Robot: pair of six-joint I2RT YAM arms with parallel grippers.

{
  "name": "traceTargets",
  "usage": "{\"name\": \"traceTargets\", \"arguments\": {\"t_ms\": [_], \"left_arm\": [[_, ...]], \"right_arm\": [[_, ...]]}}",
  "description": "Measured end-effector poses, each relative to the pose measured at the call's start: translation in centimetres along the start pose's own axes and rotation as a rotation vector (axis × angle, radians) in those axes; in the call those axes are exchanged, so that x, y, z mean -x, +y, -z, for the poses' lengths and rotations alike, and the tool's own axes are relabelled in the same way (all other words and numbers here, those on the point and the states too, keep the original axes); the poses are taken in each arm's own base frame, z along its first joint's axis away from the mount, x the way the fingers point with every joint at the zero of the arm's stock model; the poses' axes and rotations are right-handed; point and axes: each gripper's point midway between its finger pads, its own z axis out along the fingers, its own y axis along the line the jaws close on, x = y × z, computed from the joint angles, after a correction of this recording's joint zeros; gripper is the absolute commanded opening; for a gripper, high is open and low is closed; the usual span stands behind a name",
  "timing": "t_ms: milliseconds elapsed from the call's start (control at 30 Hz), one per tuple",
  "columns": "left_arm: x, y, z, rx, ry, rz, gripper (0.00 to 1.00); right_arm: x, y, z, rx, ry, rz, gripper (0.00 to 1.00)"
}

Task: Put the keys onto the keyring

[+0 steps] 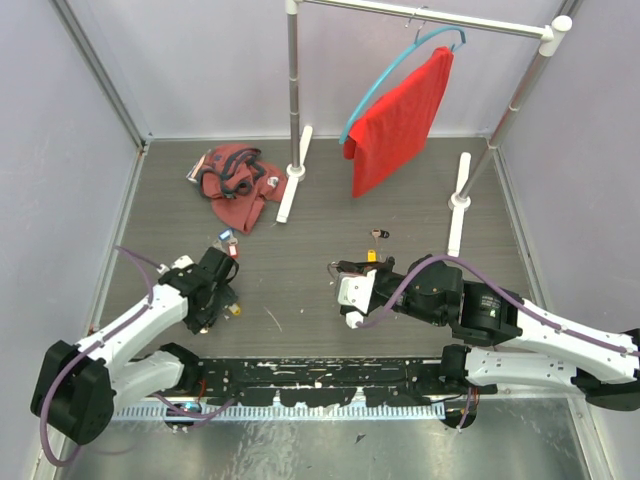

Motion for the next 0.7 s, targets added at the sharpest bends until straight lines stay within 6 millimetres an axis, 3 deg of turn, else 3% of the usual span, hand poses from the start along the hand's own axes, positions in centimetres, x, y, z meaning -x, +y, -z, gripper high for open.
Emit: {"name": "traceTargets", "arguments": {"t_ms": [567, 700], "left_arm": [[-1.0, -1.6, -1.6, -0.048, 0.041, -0.055, 0.8], [-0.7, -3.1, -1.9, -0.061, 0.051, -0.111, 0.77]], "right_arm": [[-0.1, 0.1, 0.0, 0.003, 0.004, -0.001, 0.01], [-0.1, 0.1, 0.0, 0.003, 0.004, -0.007, 0.01]]}}
